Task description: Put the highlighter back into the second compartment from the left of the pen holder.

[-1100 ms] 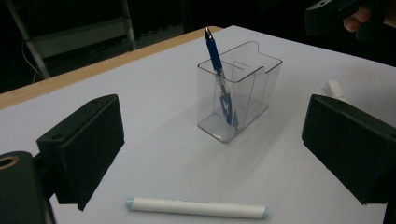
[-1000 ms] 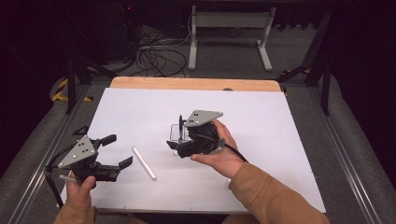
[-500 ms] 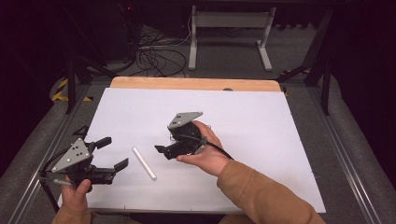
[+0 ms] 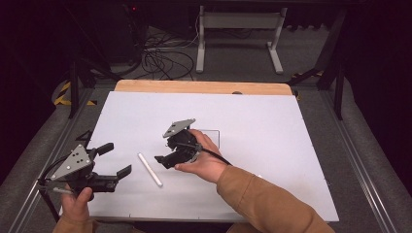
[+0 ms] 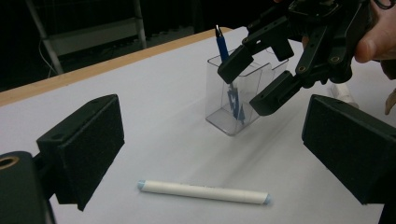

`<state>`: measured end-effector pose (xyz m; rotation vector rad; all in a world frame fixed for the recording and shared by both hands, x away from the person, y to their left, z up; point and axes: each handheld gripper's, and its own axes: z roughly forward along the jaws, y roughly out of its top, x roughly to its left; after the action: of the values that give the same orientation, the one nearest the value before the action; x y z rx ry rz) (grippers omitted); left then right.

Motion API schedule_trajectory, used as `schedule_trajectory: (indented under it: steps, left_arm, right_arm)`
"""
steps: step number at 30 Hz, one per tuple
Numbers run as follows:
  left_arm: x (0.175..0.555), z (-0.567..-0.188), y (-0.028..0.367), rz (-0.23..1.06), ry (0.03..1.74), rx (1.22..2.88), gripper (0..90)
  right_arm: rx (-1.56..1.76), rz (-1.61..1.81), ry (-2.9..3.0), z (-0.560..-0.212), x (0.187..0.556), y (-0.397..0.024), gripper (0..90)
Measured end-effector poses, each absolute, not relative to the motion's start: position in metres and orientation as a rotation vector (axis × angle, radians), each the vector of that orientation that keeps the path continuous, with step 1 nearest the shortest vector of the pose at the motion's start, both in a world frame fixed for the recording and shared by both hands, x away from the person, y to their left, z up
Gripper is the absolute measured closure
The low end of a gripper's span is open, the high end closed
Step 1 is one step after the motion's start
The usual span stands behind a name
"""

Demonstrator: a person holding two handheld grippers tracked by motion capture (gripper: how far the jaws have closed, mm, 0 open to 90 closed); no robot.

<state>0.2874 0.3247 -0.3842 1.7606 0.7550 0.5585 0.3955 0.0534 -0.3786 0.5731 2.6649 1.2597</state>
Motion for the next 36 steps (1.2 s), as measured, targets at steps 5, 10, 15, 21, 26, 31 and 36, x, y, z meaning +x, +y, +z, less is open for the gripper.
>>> schedule_trajectory:
  steps: [5, 10, 15, 21, 26, 31, 36]
  left_arm:
    - [0.288, -0.384, 0.324, 0.563, 0.750, 1.768, 6.6]
    - [0.288, -0.384, 0.325, 0.570, 0.746, 1.770, 6.6]
    - [0.288, -0.384, 0.325, 0.567, 0.751, 1.766, 6.6]
    - [0.286, -0.384, 0.325, 0.567, 0.755, 1.765, 6.6]
    - [0.285, -0.385, 0.326, 0.567, 0.762, 1.759, 6.6]
    - [0.284, -0.385, 0.326, 0.566, 0.765, 1.760, 6.6]
    - [0.284, -0.385, 0.327, 0.566, 0.767, 1.760, 6.6]
  right_arm:
    - [0.590, 1.242, 2.671, -0.382, 0.397, 0.058, 28.7]
    - [0.615, 1.210, 2.687, -0.386, 0.397, 0.062, 30.4]
    - [0.636, 1.197, 2.688, -0.387, 0.397, 0.064, 32.9]
    - [0.655, 1.187, 2.690, -0.389, 0.396, 0.066, 36.7]
    - [0.666, 1.193, 2.695, -0.390, 0.395, 0.070, 38.8]
    - [0.677, 1.185, 2.699, -0.393, 0.394, 0.076, 42.3]
    - [0.691, 1.162, 2.714, -0.400, 0.395, 0.084, 45.3]
